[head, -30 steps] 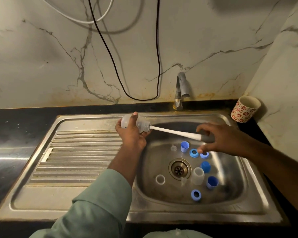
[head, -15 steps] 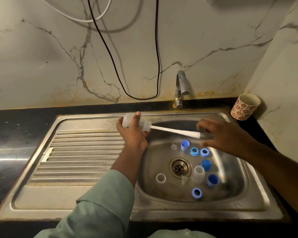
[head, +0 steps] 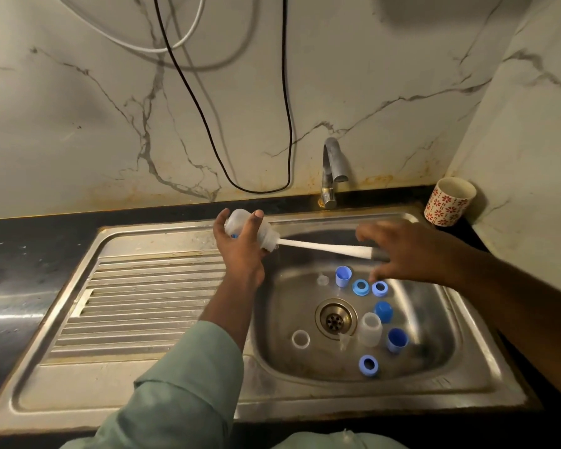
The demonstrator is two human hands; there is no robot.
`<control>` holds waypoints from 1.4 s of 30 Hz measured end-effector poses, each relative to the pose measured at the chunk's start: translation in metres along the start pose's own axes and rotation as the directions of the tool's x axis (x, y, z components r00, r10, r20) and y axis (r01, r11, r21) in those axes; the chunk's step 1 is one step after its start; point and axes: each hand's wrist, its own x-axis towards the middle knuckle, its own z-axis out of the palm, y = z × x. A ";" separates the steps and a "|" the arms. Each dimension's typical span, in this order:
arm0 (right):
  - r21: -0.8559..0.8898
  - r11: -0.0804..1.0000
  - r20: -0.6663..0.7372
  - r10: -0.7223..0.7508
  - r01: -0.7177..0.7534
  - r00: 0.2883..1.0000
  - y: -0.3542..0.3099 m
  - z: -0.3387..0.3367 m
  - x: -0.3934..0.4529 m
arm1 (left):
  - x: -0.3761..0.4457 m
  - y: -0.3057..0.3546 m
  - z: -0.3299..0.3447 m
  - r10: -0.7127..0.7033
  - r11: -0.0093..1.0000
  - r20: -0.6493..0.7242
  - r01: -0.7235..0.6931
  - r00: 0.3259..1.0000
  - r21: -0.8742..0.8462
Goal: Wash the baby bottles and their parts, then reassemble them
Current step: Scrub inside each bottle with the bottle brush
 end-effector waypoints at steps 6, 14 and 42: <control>-0.454 0.890 -0.620 -0.272 -0.053 0.736 0.002 0.017 -0.005 | 0.004 0.008 0.000 -0.027 0.999 -0.043 0.026 0.999 -0.020; 0.625 0.765 0.174 0.057 -0.155 0.983 0.020 0.001 0.005 | 0.001 0.019 -0.007 -0.177 0.969 0.225 0.209 0.958 -0.129; 0.450 0.892 -0.189 0.042 0.049 0.981 0.006 0.020 -0.006 | 0.002 0.029 0.007 -0.230 0.946 0.028 0.230 0.973 -0.230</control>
